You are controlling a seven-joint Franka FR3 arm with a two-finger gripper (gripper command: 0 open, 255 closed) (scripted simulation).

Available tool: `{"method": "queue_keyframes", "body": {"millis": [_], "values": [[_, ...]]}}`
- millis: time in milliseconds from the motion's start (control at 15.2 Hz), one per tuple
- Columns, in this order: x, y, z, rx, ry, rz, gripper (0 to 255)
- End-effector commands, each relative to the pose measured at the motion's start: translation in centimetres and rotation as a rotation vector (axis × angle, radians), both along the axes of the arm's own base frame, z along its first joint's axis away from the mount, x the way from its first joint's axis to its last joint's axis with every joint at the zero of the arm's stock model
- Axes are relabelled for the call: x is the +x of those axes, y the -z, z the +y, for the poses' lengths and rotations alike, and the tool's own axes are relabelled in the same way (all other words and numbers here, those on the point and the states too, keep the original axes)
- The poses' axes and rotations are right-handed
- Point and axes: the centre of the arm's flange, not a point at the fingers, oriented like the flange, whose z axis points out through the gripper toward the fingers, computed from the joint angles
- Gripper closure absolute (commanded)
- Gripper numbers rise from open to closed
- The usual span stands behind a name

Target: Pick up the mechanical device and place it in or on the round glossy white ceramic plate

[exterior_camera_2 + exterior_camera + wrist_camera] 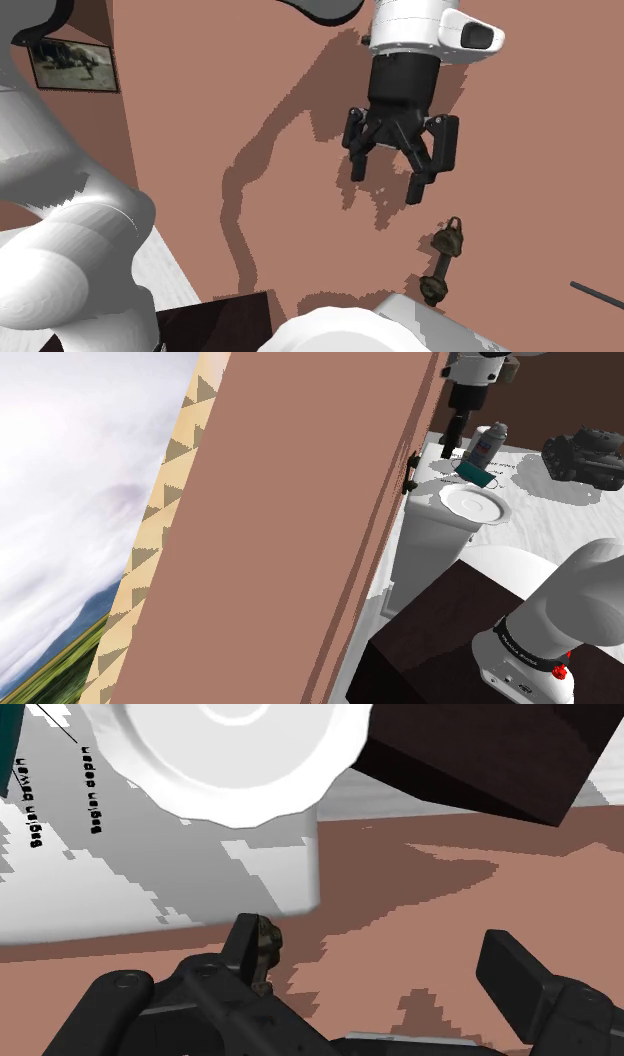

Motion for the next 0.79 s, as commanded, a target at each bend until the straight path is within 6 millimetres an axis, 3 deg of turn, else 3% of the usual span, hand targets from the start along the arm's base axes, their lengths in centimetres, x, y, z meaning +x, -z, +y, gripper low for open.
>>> {"method": "queue_keyframes", "body": {"millis": [0, 528, 726], "values": [[0.3, 2.2, -1.8, 0.051, 0.007, -0.053, 0], [2.3, 11.8, -7.9, 0.263, 0.034, -0.249, 0], [2.6, 13.2, -7.8, 0.271, 0.035, -0.257, 0]]}}
